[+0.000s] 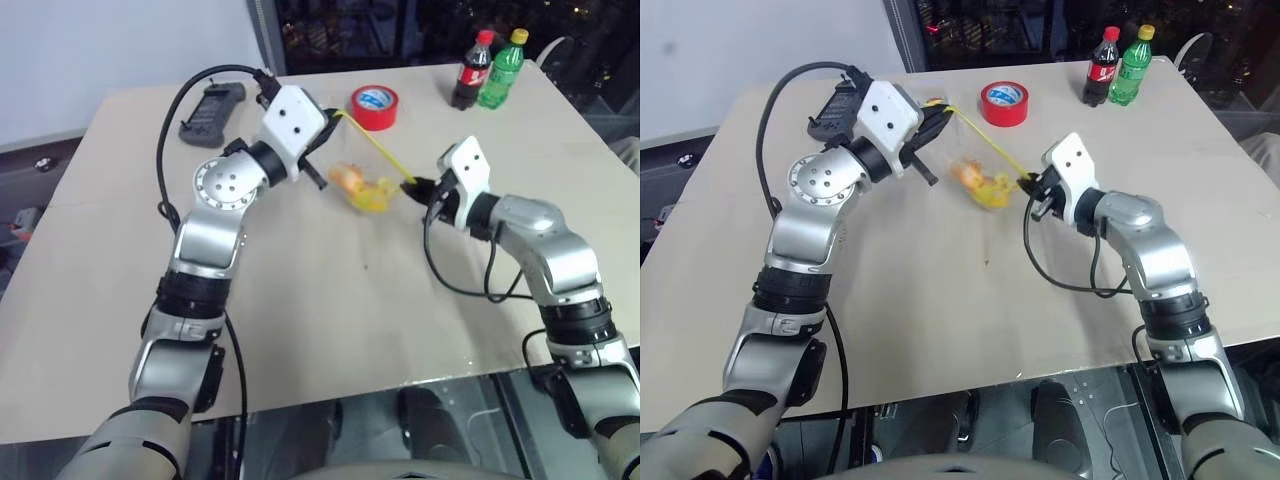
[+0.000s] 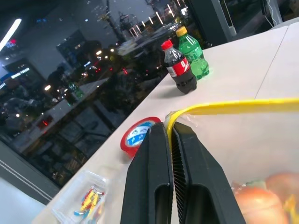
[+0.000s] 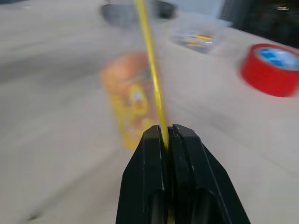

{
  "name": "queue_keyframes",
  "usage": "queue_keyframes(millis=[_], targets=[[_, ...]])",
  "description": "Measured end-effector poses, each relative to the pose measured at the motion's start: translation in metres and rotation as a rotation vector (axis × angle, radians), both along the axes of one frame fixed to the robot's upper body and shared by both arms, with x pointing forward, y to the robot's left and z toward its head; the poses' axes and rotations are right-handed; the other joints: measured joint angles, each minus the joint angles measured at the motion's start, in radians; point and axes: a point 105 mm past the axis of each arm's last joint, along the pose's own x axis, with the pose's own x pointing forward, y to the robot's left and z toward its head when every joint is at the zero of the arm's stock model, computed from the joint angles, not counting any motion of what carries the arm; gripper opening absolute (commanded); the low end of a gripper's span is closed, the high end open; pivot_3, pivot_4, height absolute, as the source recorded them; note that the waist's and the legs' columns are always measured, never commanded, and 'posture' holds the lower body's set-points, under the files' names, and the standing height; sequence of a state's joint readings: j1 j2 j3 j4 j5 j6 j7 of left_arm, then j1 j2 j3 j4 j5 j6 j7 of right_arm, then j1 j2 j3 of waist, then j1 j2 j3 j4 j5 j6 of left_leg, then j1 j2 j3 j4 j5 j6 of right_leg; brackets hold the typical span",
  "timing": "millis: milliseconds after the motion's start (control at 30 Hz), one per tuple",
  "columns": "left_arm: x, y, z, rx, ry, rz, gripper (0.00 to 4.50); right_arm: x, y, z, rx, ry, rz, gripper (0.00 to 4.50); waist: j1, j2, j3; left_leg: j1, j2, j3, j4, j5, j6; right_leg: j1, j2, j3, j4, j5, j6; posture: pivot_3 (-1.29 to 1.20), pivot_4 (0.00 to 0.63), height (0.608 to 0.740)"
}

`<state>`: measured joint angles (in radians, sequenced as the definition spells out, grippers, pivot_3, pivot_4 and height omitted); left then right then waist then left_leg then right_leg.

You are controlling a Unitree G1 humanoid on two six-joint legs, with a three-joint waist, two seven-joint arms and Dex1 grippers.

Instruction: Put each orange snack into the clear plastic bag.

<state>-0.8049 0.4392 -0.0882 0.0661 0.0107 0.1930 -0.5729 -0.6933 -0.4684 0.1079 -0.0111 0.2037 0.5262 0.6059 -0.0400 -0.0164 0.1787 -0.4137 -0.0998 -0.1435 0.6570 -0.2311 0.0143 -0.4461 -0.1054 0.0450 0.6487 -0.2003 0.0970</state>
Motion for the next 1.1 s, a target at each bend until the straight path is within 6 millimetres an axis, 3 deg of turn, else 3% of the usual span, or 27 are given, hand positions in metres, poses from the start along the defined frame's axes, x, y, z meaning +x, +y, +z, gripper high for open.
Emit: queue_keyframes(millis=[100,200,267,400,467,500,633,767,933,1100], targets=[[0.007,-0.006,-0.009,0.021,0.003,-0.019,0.00,0.017,-0.021,0.029,-0.169,-0.219,-0.136,0.02,0.002,0.000,0.000,0.000,0.000,0.000,0.000,0.000,0.000,0.000,0.000,0.000,0.000,0.000,0.000,0.00,0.150,0.740],[0.002,-0.007,-0.007,0.047,-0.037,-0.045,0.00,0.014,-0.024,0.032,-0.217,-0.281,-0.136,0.02,0.000,0.000,0.000,-0.001,0.000,0.000,-0.001,0.000,0.000,0.000,0.000,0.000,-0.002,0.000,0.000,0.00,0.150,0.740],[-0.017,0.001,-0.030,0.133,-0.039,-0.094,0.00,-0.005,-0.021,0.011,-0.281,-0.290,-0.081,0.02,-0.006,0.003,-0.008,0.001,0.002,0.002,-0.006,0.000,0.000,-0.001,0.000,0.001,-0.006,0.000,0.000,0.00,0.150,0.740],[-0.055,0.013,-0.128,0.252,0.208,-0.166,0.00,-0.041,-0.015,-0.058,-0.397,-0.150,0.026,0.02,-0.011,0.007,-0.011,-0.002,0.001,0.004,-0.005,-0.001,0.002,-0.005,-0.001,0.003,-0.006,0.000,0.000,0.00,0.150,0.740],[-0.073,0.013,-0.151,0.275,0.285,-0.207,0.67,-0.055,-0.016,-0.079,-0.461,-0.099,0.070,0.71,-0.001,0.006,-0.011,0.000,0.000,0.005,-0.003,-0.002,0.003,-0.003,-0.001,0.003,-0.005,0.001,0.001,0.00,0.150,0.740],[-0.082,0.014,-0.154,0.264,0.320,-0.225,0.85,-0.060,-0.017,-0.084,-0.472,-0.086,0.081,0.91,0.002,0.006,-0.011,0.000,0.001,0.004,-0.003,-0.003,0.004,-0.001,-0.001,0.003,-0.005,0.002,0.001,0.00,0.150,0.740],[-0.104,0.024,-0.154,0.175,0.448,-0.262,2.66,-0.076,-0.026,-0.092,-0.456,-0.028,0.082,2.74,0.012,0.006,-0.009,0.021,0.004,0.004,-0.003,-0.004,0.007,0.020,0.001,0.001,-0.006,0.002,0.001,0.00,0.150,0.740],[-0.120,0.054,-0.145,0.069,0.580,-0.264,4.48,-0.092,-0.053,-0.078,-0.332,0.063,0.028,4.49,0.012,0.007,-0.008,0.034,0.008,0.002,-0.004,-0.004,0.007,0.034,0.003,-0.001,-0.008,-0.003,0.001,0.00,0.150,0.740],[-0.131,0.090,-0.130,-0.007,0.652,-0.220,4.48,-0.116,-0.092,-0.060,-0.199,0.161,-0.036,4.49,0.019,0.007,-0.008,0.033,0.008,0.002,-0.005,-0.004,0.007,0.033,0.004,-0.001,-0.008,-0.003,0.001,0.00,0.150,0.740],[-0.135,0.096,-0.120,-0.049,0.684,-0.230,4.48,-0.132,-0.101,-0.047,-0.142,0.186,-0.037,4.49,0.028,0.007,-0.008,0.033,0.009,0.003,-0.005,-0.004,0.006,0.034,0.003,-0.001,-0.009,-0.003,0.001,0.00,0.150,0.740]])
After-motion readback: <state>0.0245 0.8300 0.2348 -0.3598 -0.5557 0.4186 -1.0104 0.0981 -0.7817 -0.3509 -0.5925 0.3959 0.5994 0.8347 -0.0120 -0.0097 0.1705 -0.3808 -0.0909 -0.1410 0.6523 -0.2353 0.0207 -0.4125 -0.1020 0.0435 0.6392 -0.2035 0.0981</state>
